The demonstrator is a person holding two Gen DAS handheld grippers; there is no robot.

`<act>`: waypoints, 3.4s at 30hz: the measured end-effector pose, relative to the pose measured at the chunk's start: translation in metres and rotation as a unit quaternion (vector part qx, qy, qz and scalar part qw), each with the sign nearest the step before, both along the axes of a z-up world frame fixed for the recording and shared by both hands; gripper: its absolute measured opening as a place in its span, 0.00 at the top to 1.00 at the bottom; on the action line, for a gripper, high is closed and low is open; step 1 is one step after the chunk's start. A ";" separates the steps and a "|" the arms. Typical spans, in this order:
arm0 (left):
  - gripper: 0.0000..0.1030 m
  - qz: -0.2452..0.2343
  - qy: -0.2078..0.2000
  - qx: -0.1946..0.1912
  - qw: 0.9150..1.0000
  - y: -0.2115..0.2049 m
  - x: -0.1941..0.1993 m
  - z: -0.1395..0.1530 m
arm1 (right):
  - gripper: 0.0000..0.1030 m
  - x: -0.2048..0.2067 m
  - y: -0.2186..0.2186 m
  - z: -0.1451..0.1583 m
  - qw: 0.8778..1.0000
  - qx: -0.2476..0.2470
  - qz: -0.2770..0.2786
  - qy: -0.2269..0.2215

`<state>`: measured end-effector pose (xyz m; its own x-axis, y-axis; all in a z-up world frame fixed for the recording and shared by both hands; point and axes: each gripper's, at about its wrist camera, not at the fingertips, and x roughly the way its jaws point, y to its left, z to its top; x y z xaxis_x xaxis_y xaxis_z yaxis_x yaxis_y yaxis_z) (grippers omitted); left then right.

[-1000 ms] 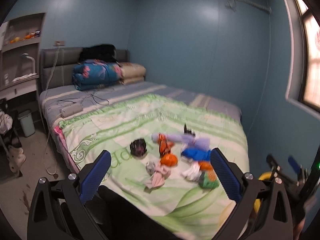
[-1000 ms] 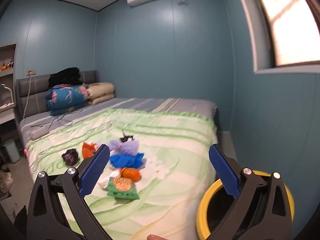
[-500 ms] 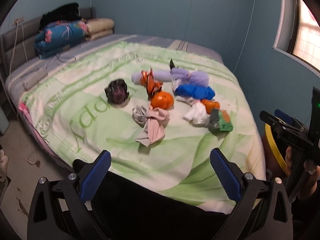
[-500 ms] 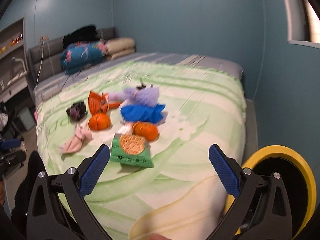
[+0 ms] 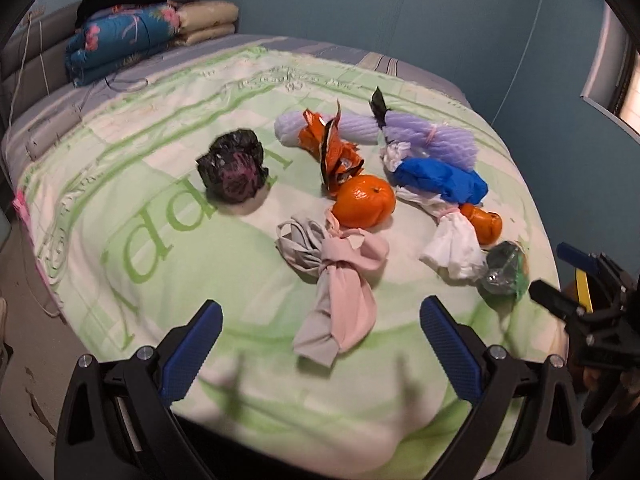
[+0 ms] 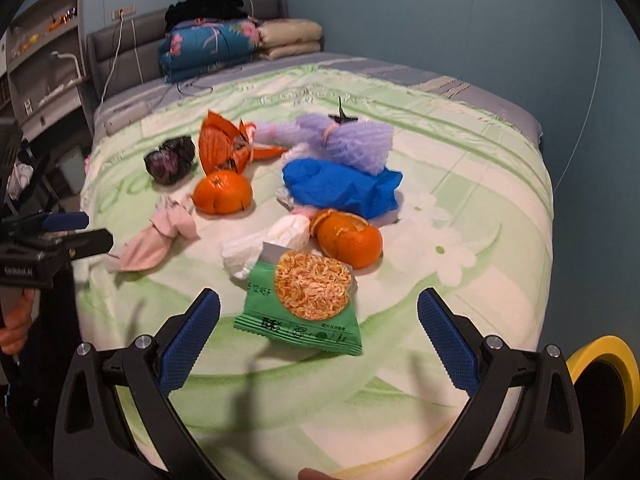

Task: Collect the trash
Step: 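Grasp the pink-grey cloth with the left tool while the right tool grasps the green snack bag, then carry both items over the yellow bin and open both tools to drop them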

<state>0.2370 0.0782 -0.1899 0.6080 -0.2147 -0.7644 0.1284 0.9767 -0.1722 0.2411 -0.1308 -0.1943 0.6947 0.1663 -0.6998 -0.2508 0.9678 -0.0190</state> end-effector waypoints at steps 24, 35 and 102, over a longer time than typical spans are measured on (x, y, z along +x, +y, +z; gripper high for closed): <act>0.78 0.004 0.028 -0.034 0.999 -0.014 0.034 -0.031 | 0.36 0.015 -0.022 -0.014 0.995 0.085 -0.034 0.044; 0.79 0.003 -0.021 -0.084 0.996 0.000 0.000 0.006 | 0.36 -0.024 -0.028 0.028 0.995 0.097 -0.026 0.014; 0.79 -0.358 0.029 -0.094 0.929 -0.344 -0.097 0.024 | 0.36 -0.165 -0.292 0.087 0.931 0.138 -0.333 -0.053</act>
